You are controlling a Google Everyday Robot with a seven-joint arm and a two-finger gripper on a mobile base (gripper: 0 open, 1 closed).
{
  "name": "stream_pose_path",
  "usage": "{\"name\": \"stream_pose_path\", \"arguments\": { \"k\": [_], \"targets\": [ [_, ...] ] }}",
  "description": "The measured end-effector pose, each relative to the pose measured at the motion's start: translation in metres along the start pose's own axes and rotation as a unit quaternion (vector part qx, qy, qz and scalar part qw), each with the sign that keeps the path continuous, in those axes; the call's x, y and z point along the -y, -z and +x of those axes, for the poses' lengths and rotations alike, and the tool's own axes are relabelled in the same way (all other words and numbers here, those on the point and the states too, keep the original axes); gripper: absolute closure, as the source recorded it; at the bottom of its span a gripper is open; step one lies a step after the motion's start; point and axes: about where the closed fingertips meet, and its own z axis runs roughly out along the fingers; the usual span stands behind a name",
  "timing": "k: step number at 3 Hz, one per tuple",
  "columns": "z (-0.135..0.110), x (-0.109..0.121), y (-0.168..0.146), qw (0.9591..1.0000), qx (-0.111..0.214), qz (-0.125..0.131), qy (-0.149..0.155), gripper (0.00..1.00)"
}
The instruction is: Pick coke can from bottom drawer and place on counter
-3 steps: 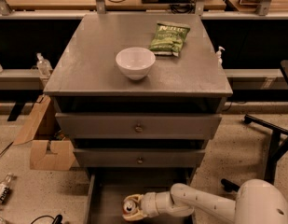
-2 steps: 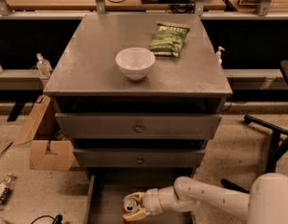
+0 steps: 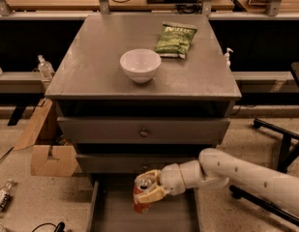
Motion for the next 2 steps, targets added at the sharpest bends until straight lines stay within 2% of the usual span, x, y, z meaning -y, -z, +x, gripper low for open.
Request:
{"name": "stream_pose_path", "arguments": {
  "k": [1, 2],
  "targets": [
    [-0.077, 0.002, 0.045, 0.9997, 0.008, 0.021, -0.01, 1.0],
    [-0.141, 0.001, 0.076, 0.9985, -0.003, 0.051, -0.019, 1.0]
  ]
}}
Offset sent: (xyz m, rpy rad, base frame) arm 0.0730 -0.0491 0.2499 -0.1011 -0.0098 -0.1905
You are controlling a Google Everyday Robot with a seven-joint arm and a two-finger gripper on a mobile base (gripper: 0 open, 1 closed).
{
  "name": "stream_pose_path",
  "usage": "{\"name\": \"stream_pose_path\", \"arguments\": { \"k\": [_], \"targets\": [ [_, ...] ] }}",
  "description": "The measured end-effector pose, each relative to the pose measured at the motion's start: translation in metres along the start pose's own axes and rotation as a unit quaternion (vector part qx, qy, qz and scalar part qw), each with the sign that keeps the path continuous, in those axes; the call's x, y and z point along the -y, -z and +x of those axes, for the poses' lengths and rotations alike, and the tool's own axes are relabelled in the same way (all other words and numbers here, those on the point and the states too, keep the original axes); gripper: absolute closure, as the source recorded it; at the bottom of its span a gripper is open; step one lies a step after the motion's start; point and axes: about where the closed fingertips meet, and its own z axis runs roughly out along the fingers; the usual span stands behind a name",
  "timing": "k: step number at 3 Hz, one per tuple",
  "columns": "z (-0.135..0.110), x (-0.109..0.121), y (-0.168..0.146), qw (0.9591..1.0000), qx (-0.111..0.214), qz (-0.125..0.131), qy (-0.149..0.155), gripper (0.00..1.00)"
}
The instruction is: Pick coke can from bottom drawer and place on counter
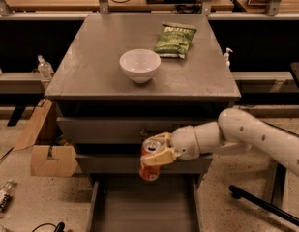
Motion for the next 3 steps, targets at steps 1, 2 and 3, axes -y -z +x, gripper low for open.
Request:
{"name": "stream_pose_path", "arguments": {
  "k": [1, 2, 3],
  "targets": [
    [-0.087, -0.01, 0.04, 0.9979, -0.022, 0.062, -0.001, 1.0],
    [-0.143, -0.015, 0.059, 0.994, -0.037, 0.102, -0.001, 1.0],
    [-0.18, -0.008, 0.068, 0.99, -0.039, 0.135, 0.012, 1.0]
  ]
}}
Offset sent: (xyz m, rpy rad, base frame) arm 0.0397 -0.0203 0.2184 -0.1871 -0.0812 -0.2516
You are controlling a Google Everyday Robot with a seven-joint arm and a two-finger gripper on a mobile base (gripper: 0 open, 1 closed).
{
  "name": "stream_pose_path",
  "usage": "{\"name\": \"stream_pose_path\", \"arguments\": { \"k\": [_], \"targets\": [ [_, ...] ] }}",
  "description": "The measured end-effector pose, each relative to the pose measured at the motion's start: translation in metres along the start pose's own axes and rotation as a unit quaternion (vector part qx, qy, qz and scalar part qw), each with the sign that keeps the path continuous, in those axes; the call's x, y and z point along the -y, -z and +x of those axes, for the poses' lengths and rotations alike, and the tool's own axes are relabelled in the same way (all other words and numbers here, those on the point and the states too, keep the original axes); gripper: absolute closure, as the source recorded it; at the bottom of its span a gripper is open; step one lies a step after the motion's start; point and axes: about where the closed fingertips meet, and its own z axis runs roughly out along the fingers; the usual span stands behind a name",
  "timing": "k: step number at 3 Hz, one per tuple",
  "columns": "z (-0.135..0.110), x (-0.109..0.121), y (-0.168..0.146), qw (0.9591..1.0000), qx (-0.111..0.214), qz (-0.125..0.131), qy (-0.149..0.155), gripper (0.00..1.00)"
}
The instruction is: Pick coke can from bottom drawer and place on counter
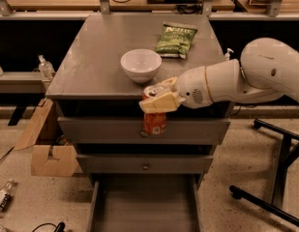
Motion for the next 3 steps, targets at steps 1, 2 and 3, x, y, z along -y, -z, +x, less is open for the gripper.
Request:
{"name": "stream_pose_path", "arguments": {
  "k": [1, 2, 3],
  "targets": [
    [0.0, 0.0, 0.0, 1.0, 0.0, 0.0, 0.0, 1.0],
    [-0.013, -0.001, 0.004, 1.0, 0.005, 0.001, 0.004, 1.0],
    [-0.065, -0.002, 0.024, 0.9997, -0.005, 0.014, 0.021, 1.0]
  ]
}}
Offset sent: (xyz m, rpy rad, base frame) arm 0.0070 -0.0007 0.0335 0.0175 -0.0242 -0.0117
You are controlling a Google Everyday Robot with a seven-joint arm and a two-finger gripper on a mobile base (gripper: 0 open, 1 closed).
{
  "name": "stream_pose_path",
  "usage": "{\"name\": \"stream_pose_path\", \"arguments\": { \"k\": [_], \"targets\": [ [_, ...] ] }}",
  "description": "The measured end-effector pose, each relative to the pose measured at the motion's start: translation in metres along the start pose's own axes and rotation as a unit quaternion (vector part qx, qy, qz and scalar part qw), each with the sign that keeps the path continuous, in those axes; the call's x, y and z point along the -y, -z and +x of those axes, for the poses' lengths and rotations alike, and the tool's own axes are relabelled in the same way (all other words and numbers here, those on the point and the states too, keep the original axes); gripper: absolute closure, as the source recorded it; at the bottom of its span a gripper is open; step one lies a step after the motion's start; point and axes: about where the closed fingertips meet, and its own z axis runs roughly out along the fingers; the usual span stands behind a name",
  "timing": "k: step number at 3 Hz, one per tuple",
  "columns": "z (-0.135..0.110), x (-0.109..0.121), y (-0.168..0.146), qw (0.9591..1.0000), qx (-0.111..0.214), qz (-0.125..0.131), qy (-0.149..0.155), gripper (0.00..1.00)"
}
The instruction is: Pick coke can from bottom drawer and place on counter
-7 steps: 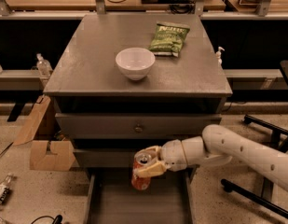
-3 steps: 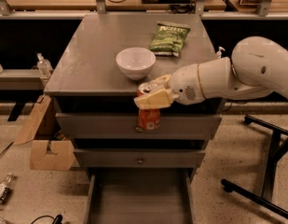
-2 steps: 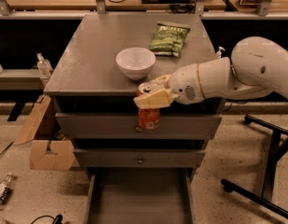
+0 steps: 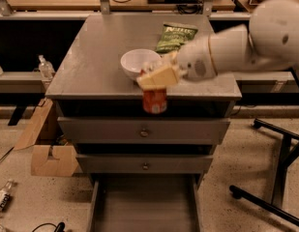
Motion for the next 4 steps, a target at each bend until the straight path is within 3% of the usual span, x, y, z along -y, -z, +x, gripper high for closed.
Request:
{"name": "stream_pose_path", "arguments": {
  "k": [1, 2, 3, 4],
  "targets": [
    [-0.076, 0.017, 0.018, 0.9997, -0.001, 0.024, -0.001, 1.0],
    [-0.129, 0.045, 0.006, 0.9993, 0.001, 0.035, -0.017, 1.0],
    [-0.196, 0.078, -0.02, 0.9976, 0.043, 0.054, -0.007, 1.0],
    [-0.229, 0.114, -0.047, 0.992, 0.1, 0.076, 0.004, 1.0]
  ]
}}
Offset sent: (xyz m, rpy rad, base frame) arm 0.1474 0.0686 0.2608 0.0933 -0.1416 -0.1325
